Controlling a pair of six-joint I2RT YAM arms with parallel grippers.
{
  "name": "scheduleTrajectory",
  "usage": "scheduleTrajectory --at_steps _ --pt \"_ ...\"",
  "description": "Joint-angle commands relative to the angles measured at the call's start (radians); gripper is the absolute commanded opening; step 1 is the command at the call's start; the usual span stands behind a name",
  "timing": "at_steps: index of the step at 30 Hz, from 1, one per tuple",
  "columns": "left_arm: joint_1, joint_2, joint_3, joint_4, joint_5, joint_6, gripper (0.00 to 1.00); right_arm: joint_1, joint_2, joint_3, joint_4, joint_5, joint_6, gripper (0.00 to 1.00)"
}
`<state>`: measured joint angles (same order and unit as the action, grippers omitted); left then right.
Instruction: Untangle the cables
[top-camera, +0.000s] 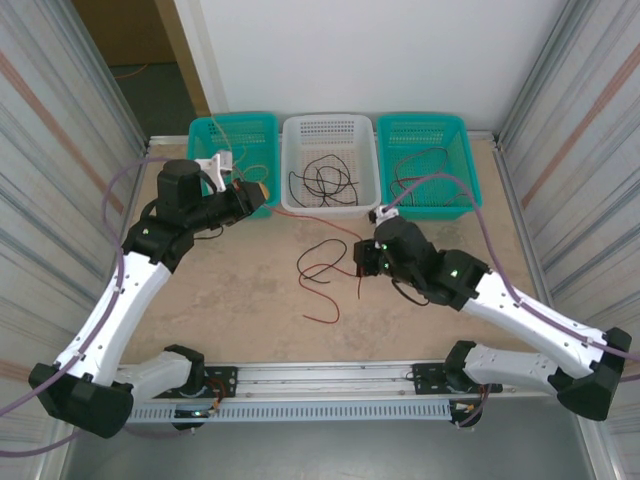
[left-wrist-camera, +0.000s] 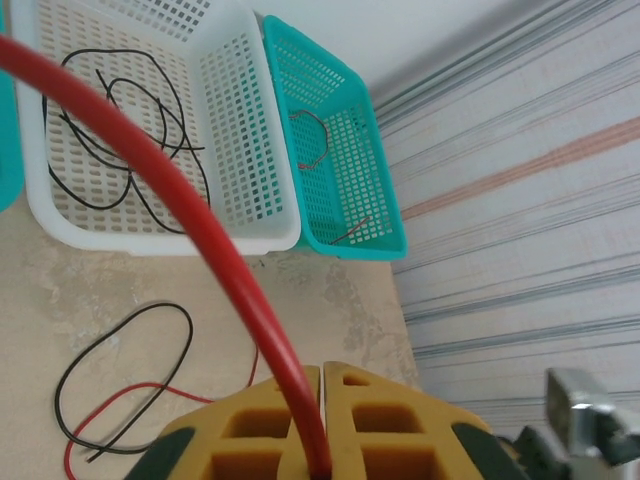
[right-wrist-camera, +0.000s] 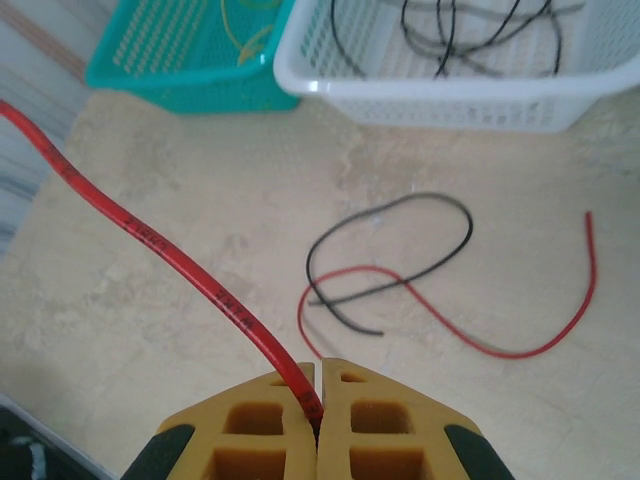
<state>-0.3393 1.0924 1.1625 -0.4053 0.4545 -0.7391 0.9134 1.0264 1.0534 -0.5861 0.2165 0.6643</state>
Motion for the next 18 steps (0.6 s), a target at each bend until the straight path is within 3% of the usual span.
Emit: scheduleTrajectory --at_steps 1,3,8,18 --pt "0.014 -0.006 -0.025 0.020 0.036 0.053 0.32 -0.069 -0.029 0.105 -0.093 0.006 -0.040 0.00" --pt "0.014 -0.014 -0.038 0.012 0.030 0.069 0.45 -0.139 -0.007 0.183 -0.128 -0.029 -0.047 0.00" --pt "0.014 -0.048 -0.070 -0.035 0.001 0.109 0.60 -0.341 0.073 0.362 -0.199 -0.143 -0.072 0.00" --pt "0.013 -0.114 -0.156 -0.081 0.006 0.169 0.63 -0.742 0.309 0.665 -0.262 -0.283 -0.108 0.00"
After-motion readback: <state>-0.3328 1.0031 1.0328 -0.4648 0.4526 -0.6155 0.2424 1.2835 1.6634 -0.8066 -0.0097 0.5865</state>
